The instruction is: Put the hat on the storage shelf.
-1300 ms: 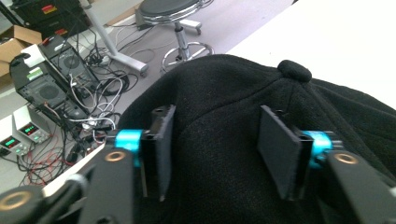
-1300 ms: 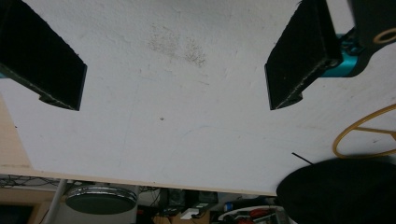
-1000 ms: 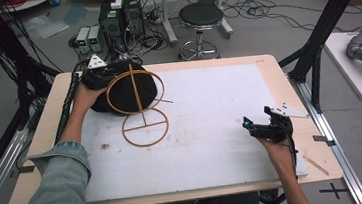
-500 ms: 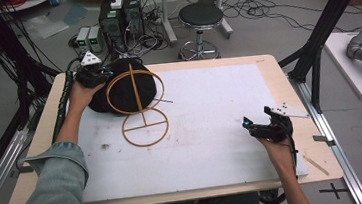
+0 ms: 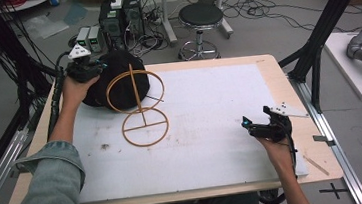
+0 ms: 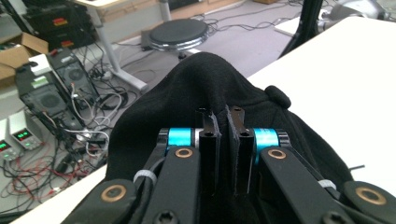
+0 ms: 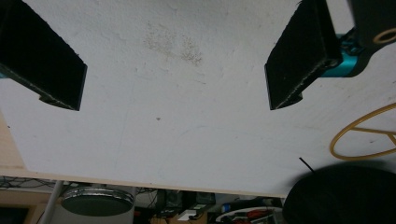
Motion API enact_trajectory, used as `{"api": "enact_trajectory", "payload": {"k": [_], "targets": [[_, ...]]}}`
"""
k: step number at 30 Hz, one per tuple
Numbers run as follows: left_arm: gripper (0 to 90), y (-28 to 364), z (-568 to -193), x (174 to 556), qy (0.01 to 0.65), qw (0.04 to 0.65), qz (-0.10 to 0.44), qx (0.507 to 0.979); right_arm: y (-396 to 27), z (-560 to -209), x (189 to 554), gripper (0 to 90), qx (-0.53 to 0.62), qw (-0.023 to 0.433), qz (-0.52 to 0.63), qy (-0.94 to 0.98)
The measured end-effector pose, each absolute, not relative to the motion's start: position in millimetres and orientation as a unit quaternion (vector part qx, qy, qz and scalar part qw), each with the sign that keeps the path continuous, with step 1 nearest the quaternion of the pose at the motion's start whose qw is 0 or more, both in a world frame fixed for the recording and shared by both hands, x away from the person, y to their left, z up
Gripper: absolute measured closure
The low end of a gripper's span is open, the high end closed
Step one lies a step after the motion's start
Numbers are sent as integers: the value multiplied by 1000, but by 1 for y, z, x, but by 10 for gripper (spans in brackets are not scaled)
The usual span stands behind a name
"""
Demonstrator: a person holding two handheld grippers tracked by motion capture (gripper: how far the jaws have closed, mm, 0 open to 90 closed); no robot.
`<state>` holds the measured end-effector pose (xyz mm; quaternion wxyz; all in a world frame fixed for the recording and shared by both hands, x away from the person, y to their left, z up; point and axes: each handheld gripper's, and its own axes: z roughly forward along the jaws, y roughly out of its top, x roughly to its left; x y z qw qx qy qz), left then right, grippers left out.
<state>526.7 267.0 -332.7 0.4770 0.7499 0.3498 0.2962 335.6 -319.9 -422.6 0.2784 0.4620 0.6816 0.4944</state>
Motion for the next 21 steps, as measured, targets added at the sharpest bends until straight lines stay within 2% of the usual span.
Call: {"api": "enact_trajectory", "payload": {"k": [21], "targets": [[851, 271, -270, 514, 351, 517, 334, 706, -320, -421, 336, 52, 461, 278, 499, 680]]}}
